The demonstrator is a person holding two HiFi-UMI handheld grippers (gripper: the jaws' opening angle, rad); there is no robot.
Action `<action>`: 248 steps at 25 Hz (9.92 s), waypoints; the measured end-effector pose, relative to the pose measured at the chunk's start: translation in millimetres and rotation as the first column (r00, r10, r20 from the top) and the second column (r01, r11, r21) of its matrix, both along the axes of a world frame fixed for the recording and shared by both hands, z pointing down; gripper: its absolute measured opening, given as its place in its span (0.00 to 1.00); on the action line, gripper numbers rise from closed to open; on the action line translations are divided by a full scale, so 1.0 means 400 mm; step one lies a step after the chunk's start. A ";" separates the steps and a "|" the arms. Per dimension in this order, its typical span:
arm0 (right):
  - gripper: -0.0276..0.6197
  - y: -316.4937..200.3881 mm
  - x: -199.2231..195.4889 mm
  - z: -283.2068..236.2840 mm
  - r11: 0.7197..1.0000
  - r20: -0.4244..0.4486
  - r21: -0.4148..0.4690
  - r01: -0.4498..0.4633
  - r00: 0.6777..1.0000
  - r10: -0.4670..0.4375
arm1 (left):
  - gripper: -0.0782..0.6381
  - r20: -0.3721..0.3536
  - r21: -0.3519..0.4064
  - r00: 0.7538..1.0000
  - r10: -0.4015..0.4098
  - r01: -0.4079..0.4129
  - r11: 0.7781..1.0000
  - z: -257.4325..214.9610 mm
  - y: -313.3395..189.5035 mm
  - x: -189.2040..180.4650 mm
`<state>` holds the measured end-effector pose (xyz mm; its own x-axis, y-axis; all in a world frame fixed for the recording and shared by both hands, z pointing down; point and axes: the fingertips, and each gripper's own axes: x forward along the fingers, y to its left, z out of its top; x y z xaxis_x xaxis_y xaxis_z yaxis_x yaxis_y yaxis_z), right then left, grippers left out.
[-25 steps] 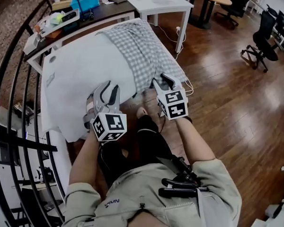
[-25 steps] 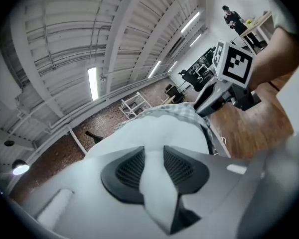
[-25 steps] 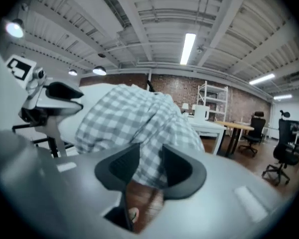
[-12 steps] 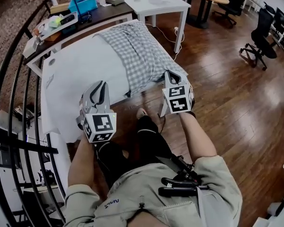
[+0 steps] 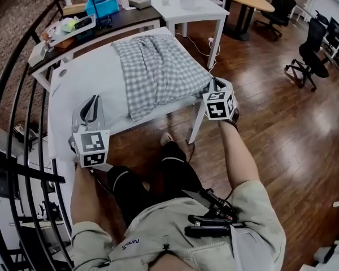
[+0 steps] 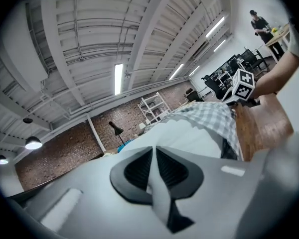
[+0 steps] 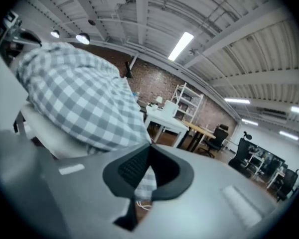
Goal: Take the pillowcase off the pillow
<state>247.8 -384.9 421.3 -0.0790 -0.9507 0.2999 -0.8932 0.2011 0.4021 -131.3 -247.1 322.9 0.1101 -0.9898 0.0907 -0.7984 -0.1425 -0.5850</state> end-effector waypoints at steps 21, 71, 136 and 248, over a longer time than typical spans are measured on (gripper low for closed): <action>0.27 0.019 -0.053 -0.104 0.985 0.196 0.035 0.169 0.965 -0.172 | 0.26 -0.088 0.211 0.988 0.124 -0.103 0.972 -0.161 0.078 0.042; 0.06 -0.417 -0.351 -0.492 0.972 -0.024 0.205 0.112 0.994 -0.110 | 0.13 -0.251 0.224 0.966 0.066 -0.008 0.975 -0.239 -0.029 -0.135; 0.06 -0.026 -0.098 0.138 0.994 0.037 -0.097 0.053 0.998 -0.050 | 0.13 -0.080 -0.059 0.994 -0.075 0.071 0.996 0.156 -0.016 -0.102; 0.05 0.422 -0.407 -0.047 0.873 0.358 0.261 0.412 0.799 -0.484 | 0.12 -0.441 0.137 0.893 -0.091 0.167 0.976 0.176 0.347 -0.006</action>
